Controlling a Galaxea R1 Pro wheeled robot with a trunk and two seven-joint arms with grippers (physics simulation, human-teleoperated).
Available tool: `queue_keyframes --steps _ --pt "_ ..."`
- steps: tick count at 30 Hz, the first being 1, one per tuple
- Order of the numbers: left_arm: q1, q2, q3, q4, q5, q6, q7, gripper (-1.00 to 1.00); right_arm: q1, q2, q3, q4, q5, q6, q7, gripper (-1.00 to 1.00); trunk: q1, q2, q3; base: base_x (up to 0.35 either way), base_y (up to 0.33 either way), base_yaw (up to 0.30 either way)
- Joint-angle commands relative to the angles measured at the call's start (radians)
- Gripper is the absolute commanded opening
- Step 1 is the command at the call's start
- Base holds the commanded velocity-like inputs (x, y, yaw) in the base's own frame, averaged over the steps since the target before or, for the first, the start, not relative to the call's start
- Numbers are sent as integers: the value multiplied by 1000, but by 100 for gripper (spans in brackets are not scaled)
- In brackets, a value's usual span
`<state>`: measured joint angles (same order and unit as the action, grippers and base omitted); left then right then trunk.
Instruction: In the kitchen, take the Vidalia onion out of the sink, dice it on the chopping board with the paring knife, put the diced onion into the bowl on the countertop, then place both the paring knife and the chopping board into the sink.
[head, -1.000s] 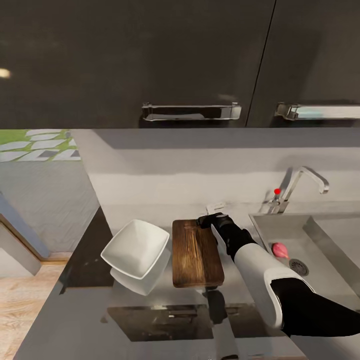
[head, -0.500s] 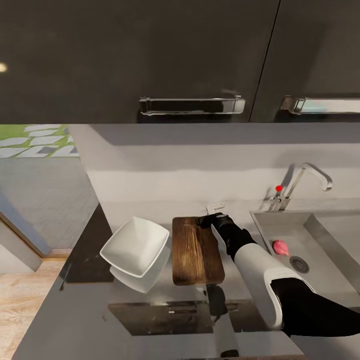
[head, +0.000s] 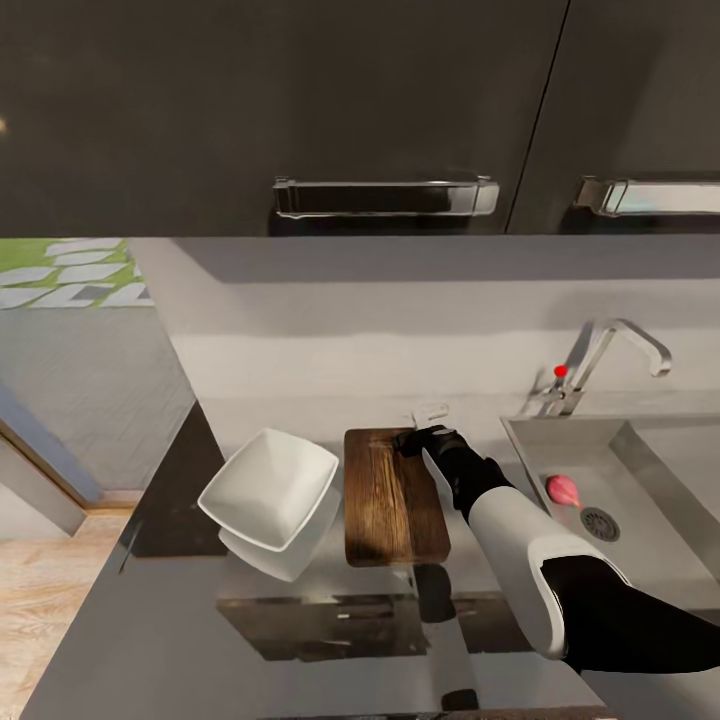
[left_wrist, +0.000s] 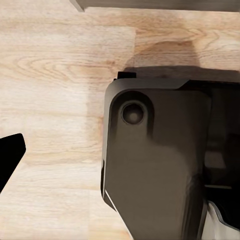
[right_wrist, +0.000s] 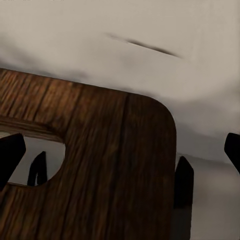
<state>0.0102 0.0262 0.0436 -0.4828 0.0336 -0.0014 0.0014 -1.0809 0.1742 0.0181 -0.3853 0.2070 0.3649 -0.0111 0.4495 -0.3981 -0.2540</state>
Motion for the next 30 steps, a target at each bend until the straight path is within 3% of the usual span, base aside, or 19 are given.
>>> queue_keyframes --steps 1,10,30 --pt "1 0 1 -2 3 0 0 100 -1 0 2 -1 6 6 -1 100 1 -2 -3 0 0 0" --pt "1 0 1 -2 4 0 0 100 -1 0 2 -1 6 6 -1 100 1 -2 -16 0 0 2" --pt "1 0 0 -2 4 0 0 100 -1 0 2 -1 7 3 -3 100 1 -2 -18 0 0 1"
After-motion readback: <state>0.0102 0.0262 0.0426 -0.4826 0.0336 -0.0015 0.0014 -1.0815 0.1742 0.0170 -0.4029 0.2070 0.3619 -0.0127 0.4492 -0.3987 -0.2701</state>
